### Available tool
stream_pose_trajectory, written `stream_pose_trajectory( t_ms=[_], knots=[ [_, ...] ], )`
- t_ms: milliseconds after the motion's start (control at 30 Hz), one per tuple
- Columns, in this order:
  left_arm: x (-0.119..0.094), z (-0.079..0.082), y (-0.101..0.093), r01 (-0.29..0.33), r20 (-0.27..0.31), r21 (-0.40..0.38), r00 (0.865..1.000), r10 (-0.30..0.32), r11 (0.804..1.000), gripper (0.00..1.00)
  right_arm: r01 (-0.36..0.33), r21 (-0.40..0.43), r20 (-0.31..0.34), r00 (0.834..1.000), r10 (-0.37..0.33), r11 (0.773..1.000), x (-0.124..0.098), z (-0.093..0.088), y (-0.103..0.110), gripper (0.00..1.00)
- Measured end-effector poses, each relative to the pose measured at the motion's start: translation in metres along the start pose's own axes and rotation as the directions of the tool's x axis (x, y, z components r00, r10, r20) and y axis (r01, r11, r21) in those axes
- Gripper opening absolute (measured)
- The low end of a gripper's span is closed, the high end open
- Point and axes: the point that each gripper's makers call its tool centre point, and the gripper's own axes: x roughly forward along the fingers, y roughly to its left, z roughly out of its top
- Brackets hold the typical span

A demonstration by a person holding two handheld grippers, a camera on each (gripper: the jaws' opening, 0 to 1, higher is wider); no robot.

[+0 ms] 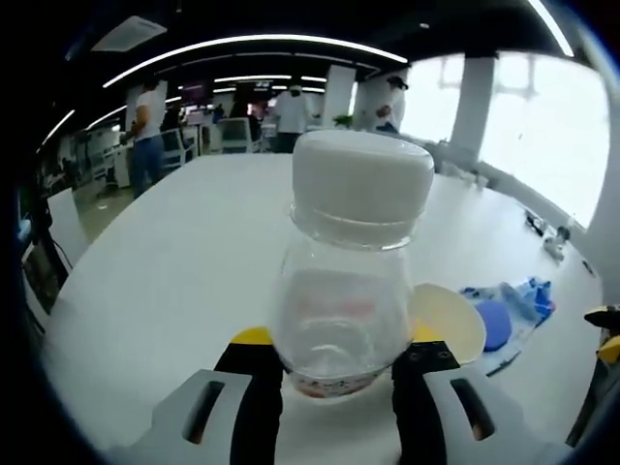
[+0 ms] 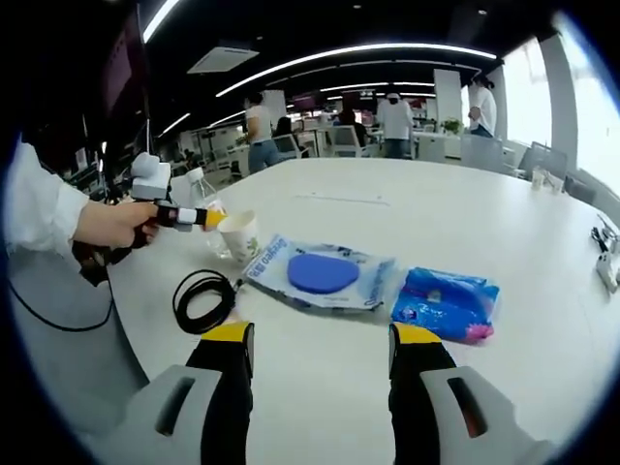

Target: Arrange the tabletop items into an orderly group along one side of the table until the central work area is clear of visible clutter.

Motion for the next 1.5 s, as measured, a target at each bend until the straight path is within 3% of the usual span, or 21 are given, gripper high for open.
stream_pose_trajectory(
  t_ms=[133,467,700,767,967,1133,1500],
  knots=[
    [-0.004,0.000,-0.005,-0.004,0.002,0.012,1.000,0.004,1.000,0.40,0.006,0.003,0.000,1.000,-0.006,1.000,-0.003,-0.001,-0.003,0.53],
    [-0.009,0.000,-0.003,-0.026,0.007,-0.047,1.000,0.027,0.999,0.46,0.023,0.017,0.006,1.000,-0.023,1.000,-0.011,-0.001,-0.014,0.53],
    [-0.009,0.003,0.006,-0.024,0.040,-0.112,0.999,0.029,0.993,0.55,0.014,0.030,0.011,1.000,-0.014,0.999,-0.010,0.001,-0.016,0.53],
    [-0.009,0.005,0.004,0.002,0.055,-0.126,0.998,0.005,0.992,0.58,0.007,0.034,0.013,1.000,-0.008,0.999,-0.008,0.002,-0.015,0.53],
    [-0.014,0.009,0.015,0.018,0.082,-0.149,0.997,-0.006,0.989,0.77,-0.027,0.033,0.013,1.000,0.027,0.999,0.000,0.006,-0.009,0.54],
    [-0.023,0.009,0.013,0.048,0.098,-0.144,0.995,-0.034,0.988,0.93,-0.058,0.028,0.011,0.998,0.058,0.998,0.006,0.008,-0.003,0.54],
    [-0.048,0.004,0.002,0.067,0.088,-0.127,0.995,-0.056,0.990,0.97,-0.122,0.010,0.006,0.993,0.121,0.993,0.017,0.012,0.005,0.54]
  ],
)
